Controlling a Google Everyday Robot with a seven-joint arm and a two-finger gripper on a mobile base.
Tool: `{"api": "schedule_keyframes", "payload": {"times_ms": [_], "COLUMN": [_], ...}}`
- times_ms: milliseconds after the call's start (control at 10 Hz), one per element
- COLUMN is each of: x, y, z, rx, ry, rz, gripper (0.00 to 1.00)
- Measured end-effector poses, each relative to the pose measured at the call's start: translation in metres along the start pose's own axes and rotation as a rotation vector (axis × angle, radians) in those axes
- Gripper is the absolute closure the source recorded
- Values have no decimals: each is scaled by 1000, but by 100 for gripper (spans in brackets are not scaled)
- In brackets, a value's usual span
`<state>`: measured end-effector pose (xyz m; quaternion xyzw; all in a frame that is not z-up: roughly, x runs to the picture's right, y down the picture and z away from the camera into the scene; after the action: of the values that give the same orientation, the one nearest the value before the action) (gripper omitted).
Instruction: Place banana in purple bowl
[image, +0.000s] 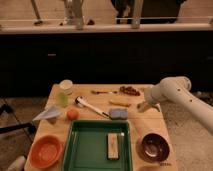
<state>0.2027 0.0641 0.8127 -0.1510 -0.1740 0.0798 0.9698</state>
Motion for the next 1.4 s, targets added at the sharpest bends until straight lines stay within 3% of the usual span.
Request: {"api": "schedule_keyframes", "payload": {"times_ms": [400,800,1100,1400], "x": [-15,-24,-29,-32], "y": [-3,-12,-21,-30], "z": [29,49,61,74], "rx": [-45,-86,-105,-111], "ry": [-57,-80,-90,-97], "rz": [-32,-57,-70,-66], "gripper": [20,21,45,48]}}
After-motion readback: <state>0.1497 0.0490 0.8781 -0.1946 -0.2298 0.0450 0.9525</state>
